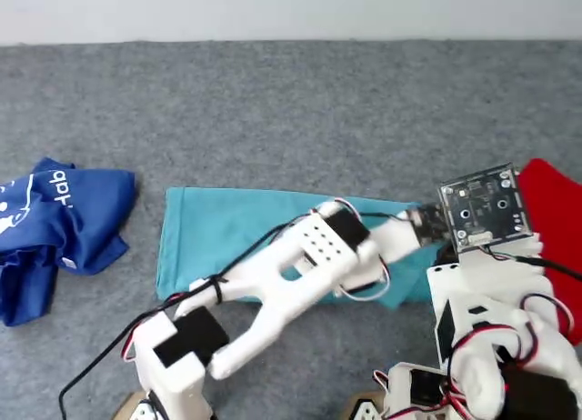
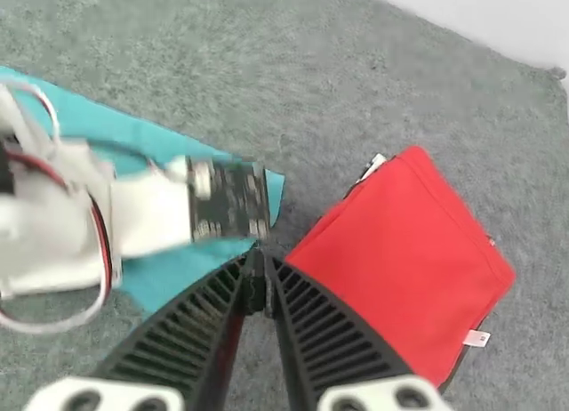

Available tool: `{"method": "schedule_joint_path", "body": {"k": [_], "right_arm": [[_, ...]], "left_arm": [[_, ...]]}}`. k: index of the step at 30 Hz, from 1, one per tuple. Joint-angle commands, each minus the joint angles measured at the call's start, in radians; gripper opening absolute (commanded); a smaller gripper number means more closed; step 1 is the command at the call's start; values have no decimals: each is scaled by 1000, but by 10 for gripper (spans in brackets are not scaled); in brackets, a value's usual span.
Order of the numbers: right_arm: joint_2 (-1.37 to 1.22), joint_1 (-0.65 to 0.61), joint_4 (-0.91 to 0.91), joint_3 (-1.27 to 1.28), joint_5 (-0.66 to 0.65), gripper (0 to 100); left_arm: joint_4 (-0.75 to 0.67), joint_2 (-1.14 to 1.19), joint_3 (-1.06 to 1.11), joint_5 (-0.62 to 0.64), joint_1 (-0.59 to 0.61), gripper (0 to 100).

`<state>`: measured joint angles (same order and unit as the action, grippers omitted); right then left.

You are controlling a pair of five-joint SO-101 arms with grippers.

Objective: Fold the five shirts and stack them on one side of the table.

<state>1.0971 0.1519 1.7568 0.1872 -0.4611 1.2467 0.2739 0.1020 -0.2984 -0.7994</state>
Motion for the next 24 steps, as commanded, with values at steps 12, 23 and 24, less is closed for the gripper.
{"method": "schedule_joint_path", "body": {"k": [12, 23, 24], "right_arm": [[4, 10, 38, 2, 5, 10], [4, 10, 38, 2, 6, 10], [4, 10, 38, 2, 6, 10]], "left_arm": [[-75, 163, -162, -8, 198, 221], [180, 184, -441, -6, 239, 221], [206, 180, -449, -6, 235, 221]]}}
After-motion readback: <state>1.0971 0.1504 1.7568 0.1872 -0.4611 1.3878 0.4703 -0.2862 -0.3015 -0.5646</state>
